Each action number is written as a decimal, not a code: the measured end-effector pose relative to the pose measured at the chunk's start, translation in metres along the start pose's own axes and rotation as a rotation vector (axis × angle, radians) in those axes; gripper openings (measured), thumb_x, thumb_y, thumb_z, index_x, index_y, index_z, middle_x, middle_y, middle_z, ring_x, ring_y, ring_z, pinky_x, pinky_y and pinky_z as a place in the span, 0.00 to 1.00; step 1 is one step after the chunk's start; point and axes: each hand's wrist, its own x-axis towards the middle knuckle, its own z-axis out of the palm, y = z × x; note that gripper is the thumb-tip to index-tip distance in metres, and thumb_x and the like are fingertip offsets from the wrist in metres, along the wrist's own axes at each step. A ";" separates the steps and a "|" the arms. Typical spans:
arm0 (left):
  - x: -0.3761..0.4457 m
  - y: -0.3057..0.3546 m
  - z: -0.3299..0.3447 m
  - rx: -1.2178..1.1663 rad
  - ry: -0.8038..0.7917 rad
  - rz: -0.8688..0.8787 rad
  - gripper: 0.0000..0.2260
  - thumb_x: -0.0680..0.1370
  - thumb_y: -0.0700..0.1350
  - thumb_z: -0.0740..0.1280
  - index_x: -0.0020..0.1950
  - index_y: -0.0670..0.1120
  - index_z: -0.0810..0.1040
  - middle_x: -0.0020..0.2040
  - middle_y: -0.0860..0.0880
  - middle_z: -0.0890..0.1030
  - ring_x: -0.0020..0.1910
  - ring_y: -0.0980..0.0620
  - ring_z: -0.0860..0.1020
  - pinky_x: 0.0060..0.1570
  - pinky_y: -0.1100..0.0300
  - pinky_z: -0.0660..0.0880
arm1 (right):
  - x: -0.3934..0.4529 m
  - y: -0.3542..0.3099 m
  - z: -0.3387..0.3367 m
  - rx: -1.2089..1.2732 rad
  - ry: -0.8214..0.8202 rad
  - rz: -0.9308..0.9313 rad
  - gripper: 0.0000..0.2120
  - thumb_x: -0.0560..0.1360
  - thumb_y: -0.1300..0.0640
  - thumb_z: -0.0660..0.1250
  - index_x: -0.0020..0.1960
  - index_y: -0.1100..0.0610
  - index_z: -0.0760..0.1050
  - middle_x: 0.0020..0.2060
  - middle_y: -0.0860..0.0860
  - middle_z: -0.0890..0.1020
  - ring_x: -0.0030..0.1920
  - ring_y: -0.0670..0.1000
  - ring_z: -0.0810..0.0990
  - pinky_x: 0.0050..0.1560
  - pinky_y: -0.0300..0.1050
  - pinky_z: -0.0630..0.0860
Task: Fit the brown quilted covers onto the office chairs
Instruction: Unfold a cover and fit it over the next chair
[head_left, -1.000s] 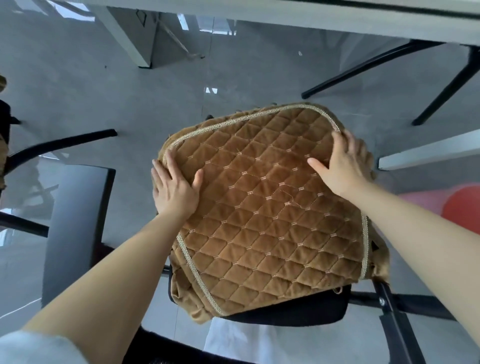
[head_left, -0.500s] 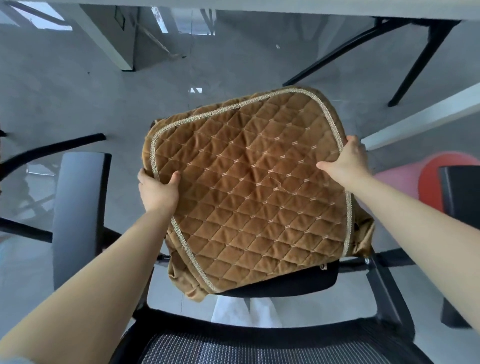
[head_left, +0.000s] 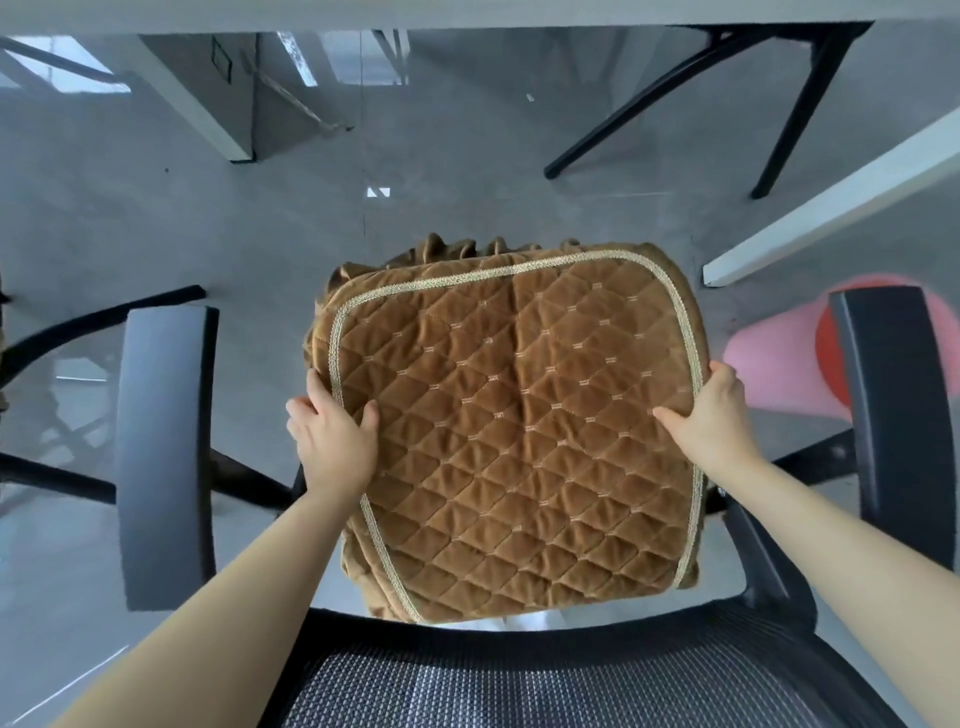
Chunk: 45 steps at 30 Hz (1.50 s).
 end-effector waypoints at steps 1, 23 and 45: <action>0.000 0.000 0.000 0.045 -0.011 -0.008 0.33 0.78 0.48 0.66 0.78 0.44 0.54 0.68 0.37 0.63 0.67 0.36 0.63 0.65 0.41 0.64 | -0.001 0.001 0.002 -0.044 -0.009 -0.015 0.40 0.71 0.59 0.73 0.74 0.67 0.54 0.66 0.66 0.67 0.65 0.65 0.70 0.63 0.55 0.68; 0.042 0.025 -0.007 -0.158 -0.069 -0.002 0.19 0.78 0.42 0.64 0.65 0.40 0.63 0.65 0.40 0.70 0.63 0.38 0.70 0.58 0.47 0.67 | 0.061 -0.045 -0.006 -0.250 0.248 0.125 0.40 0.69 0.41 0.72 0.67 0.65 0.58 0.64 0.67 0.65 0.62 0.68 0.67 0.57 0.62 0.70; 0.084 0.032 -0.015 -0.160 -0.094 -0.107 0.17 0.79 0.51 0.66 0.64 0.45 0.71 0.62 0.42 0.77 0.59 0.40 0.75 0.57 0.47 0.74 | 0.090 -0.061 -0.010 0.074 -0.076 0.090 0.36 0.75 0.49 0.69 0.75 0.55 0.54 0.67 0.63 0.67 0.67 0.63 0.68 0.65 0.53 0.67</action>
